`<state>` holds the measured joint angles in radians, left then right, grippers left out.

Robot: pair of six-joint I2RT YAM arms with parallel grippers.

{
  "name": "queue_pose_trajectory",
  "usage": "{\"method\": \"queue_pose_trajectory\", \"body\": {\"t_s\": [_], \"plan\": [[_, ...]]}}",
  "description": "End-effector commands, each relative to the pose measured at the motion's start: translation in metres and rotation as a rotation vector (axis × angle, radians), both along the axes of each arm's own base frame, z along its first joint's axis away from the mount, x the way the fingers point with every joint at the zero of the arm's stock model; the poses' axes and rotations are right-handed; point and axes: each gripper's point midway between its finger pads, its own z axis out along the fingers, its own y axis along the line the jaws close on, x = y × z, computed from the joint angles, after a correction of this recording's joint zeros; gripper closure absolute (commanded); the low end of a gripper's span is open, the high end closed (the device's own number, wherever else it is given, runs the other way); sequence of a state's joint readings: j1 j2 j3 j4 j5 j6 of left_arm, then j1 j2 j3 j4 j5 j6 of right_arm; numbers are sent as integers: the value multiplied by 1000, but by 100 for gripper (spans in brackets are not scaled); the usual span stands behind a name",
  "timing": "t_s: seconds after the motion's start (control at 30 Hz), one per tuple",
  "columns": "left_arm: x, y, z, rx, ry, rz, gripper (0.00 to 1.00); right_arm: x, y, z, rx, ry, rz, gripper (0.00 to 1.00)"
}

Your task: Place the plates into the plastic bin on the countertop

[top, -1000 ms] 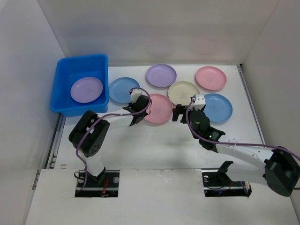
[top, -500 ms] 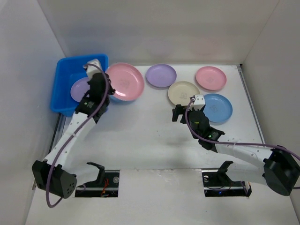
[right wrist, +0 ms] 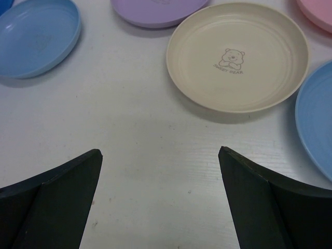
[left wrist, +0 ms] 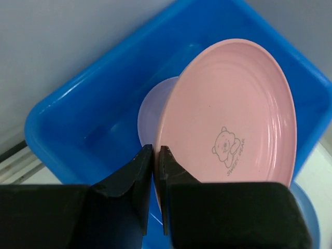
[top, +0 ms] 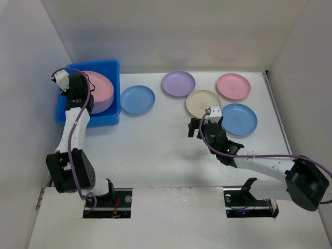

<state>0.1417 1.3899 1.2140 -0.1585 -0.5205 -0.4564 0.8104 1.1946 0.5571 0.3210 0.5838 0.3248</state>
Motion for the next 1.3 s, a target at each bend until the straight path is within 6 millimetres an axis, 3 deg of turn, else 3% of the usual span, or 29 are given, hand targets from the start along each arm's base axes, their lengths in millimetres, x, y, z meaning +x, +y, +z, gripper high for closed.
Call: {"method": "queue_pose_trajectory", "body": {"t_s": [0.0, 0.13, 0.27, 0.5, 0.57, 0.63, 0.7, 0.8, 0.87, 0.9, 0.97, 1.07, 1.13, 1.27], "plan": [[16, 19, -5, -35, -89, 75, 93, 5, 20, 20, 46, -39, 38, 0], [28, 35, -39, -60, -26, 114, 92, 5, 25, 18, 31, -32, 47, 0], [48, 37, -67, -77, 32, 95, 91, 5, 25, 17, 29, -30, 47, 0], [61, 32, -88, -83, 83, 59, 83, 5, 25, 15, 26, -27, 47, 0], [58, 31, -88, -82, 83, 59, 75, 5, 25, 15, 24, -26, 46, 0], [51, 31, -81, -67, 78, 73, 56, 6, 25, 14, 23, -25, 44, 0], [45, 25, -64, -40, 49, 77, 45, 6, 24, 13, 18, -23, 43, 0], [44, -7, -14, 48, -33, 0, 37, 7, 25, 14, 15, -25, 41, 0], [48, -49, 28, 137, -92, -127, 33, 7, 24, 14, 15, -26, 38, 0], [50, -68, 40, 169, -104, -191, 32, 7, 24, 14, 15, -26, 38, 0], [55, -130, 58, 253, -107, -395, 30, 7, 24, 15, 17, -28, 38, 0], [58, -211, 49, 352, -49, -700, 28, 6, 22, 17, 20, -33, 34, 0], [56, -247, 32, 394, 1, -841, 28, 6, 22, 18, 23, -35, 34, 0], [61, -285, -23, 425, 126, -1021, 28, 5, 21, 18, 23, -35, 34, 0]]}}
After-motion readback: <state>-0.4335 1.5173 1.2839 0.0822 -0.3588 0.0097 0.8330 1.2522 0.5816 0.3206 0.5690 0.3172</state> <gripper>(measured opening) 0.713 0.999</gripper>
